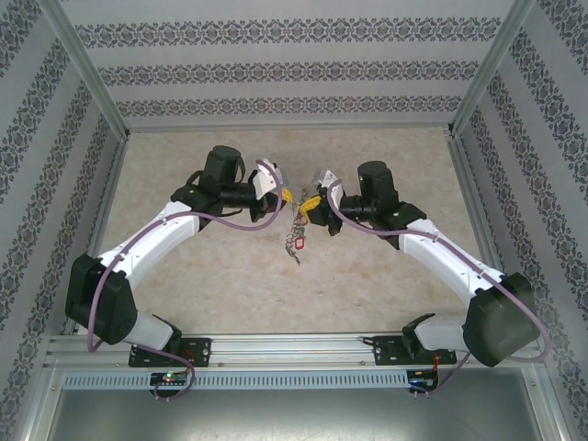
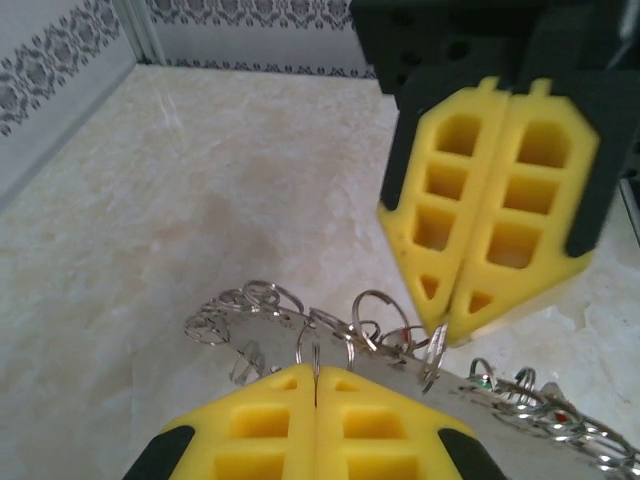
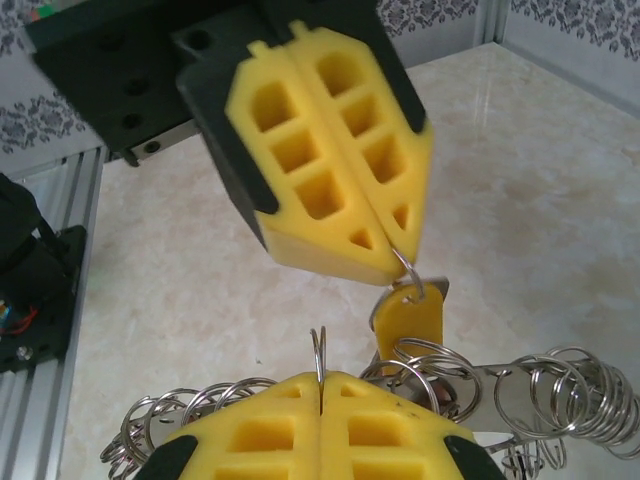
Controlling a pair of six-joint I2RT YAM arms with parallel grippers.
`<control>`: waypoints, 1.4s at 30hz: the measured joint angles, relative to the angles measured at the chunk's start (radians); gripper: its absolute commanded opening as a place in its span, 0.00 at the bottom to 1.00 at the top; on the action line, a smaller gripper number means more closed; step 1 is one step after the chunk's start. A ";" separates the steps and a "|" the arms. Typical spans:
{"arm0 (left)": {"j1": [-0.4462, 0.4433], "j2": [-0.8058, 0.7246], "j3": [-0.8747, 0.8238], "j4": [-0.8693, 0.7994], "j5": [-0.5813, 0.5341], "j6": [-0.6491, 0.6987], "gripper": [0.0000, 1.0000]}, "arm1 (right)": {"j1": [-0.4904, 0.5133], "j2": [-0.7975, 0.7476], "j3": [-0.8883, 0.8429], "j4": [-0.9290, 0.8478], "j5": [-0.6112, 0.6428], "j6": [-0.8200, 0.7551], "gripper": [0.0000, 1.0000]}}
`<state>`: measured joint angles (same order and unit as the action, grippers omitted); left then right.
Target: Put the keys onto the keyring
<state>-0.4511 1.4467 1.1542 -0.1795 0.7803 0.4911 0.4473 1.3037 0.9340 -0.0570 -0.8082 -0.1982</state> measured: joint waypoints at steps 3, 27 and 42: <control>-0.001 -0.019 -0.002 0.024 -0.011 -0.005 0.00 | 0.000 0.000 -0.001 0.016 0.012 0.034 0.00; -0.001 0.077 0.169 -0.212 0.006 -0.129 0.00 | 0.158 -0.129 -0.110 0.167 0.581 -0.384 0.00; 0.000 0.162 0.244 -0.284 0.057 -0.212 0.00 | 0.159 -0.138 -0.140 0.235 0.606 -0.412 0.00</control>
<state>-0.4515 1.6089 1.3983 -0.4633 0.8375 0.2790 0.6067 1.1660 0.7944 0.1780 -0.2024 -0.6106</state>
